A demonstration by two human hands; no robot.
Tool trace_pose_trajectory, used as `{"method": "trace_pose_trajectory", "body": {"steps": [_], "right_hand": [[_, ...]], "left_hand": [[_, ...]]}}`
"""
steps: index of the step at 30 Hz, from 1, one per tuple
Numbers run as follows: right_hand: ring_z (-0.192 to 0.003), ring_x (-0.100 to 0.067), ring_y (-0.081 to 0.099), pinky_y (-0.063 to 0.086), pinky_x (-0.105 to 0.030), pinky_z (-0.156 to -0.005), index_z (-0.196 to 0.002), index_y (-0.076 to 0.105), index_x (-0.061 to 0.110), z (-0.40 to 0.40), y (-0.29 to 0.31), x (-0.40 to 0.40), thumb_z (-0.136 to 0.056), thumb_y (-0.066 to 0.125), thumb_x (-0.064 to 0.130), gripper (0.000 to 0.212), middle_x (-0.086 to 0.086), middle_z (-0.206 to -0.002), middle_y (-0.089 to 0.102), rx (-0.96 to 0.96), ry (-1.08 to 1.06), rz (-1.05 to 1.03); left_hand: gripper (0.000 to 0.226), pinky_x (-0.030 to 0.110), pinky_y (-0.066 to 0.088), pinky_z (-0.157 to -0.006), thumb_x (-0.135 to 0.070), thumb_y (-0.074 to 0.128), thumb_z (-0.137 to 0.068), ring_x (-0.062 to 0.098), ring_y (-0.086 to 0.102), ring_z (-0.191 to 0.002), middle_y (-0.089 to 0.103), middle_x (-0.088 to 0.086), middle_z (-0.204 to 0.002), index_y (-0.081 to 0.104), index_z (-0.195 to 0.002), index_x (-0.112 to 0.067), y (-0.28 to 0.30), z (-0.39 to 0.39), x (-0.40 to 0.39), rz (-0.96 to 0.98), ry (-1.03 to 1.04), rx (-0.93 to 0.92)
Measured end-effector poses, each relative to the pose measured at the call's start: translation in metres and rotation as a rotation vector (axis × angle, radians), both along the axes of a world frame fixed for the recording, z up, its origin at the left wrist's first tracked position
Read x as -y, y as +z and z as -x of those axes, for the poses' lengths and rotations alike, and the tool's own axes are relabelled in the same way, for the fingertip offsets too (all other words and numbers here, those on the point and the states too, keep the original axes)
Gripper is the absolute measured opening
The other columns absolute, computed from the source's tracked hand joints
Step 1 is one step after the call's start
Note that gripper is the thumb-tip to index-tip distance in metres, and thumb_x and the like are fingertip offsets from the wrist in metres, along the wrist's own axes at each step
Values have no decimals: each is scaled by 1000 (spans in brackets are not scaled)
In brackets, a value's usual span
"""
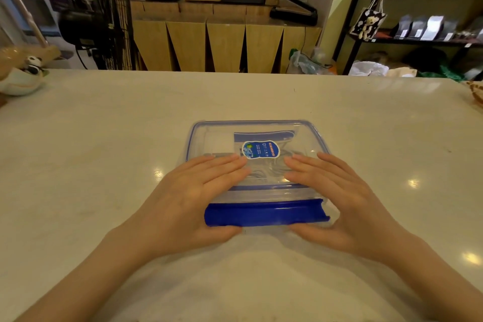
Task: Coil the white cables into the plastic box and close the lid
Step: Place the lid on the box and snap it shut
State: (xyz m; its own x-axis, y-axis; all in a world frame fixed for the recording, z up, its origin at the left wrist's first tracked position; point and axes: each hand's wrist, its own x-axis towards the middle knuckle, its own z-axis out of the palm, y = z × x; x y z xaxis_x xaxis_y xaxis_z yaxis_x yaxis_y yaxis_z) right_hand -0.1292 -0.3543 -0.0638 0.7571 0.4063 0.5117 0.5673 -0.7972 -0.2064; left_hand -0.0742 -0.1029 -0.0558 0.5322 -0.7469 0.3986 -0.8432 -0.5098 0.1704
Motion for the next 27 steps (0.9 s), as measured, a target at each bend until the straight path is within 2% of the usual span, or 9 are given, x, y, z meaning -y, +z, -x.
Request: {"method": "trace_pose_trajectory", "body": {"steps": [5,12,15,18,22,24,25,27], "right_hand": [[-119,-6,53,39,-36,-101,-111,62,18,-4,-2,-1,-80,61,39,37,6,-122,60,15,6,-175],[-117,-4,53,37,-28,-101,-109,60,20,-7,-7,-3,-83,57,39,32,10,-119,60,7,18,-257],[-115,-2,54,40,-30,-98,-106,62,22,-8,-6,-2,-82,58,41,30,11,-116,62,-7,24,-305],[-108,-1,59,43,-31,-92,-96,69,21,-12,5,1,-77,63,42,28,12,-109,67,-79,51,-346],[-88,-6,64,48,-18,-78,-79,74,22,-34,35,-1,-76,62,37,20,9,-84,74,-358,49,-510],[-86,-5,63,50,-12,-71,-81,70,27,-56,43,-2,-79,65,28,6,9,-79,70,-419,1,-512],[-85,-3,61,50,-11,-71,-83,68,29,-67,46,-3,-78,67,24,7,13,-79,68,-402,-23,-476],[-81,-5,59,48,-16,-73,-89,67,27,-90,48,-3,-75,70,22,15,14,-80,64,-368,-66,-403]], "left_hand": [[51,27,36,-102,-49,48,-84,3,44,-125,54,-6,-130,56,-124,-18,5,-4,-1,76,-22,-83],[46,26,40,-100,-44,53,-83,1,47,-123,59,-7,-126,59,-120,-18,6,-9,-1,146,-53,-120],[45,25,41,-100,-44,54,-82,1,48,-121,60,-7,-124,60,-118,-19,6,-9,-1,156,-64,-123],[46,21,43,-95,-50,55,-78,-2,52,-116,64,-9,-120,63,-114,-22,14,-14,-1,150,-78,-173],[46,20,51,-80,-61,44,-80,-1,60,-98,69,-15,-104,68,-104,-29,38,-33,7,128,-46,-405],[42,19,49,-79,-55,44,-81,1,57,-96,66,-12,-104,67,-104,-28,45,-48,18,46,26,-387],[38,18,47,-80,-48,47,-81,1,55,-96,65,-9,-105,66,-105,-26,45,-56,24,14,59,-342],[25,26,49,-82,-34,55,-84,7,55,-93,66,-3,-103,67,-101,-21,42,-72,35,25,117,-251]]}}
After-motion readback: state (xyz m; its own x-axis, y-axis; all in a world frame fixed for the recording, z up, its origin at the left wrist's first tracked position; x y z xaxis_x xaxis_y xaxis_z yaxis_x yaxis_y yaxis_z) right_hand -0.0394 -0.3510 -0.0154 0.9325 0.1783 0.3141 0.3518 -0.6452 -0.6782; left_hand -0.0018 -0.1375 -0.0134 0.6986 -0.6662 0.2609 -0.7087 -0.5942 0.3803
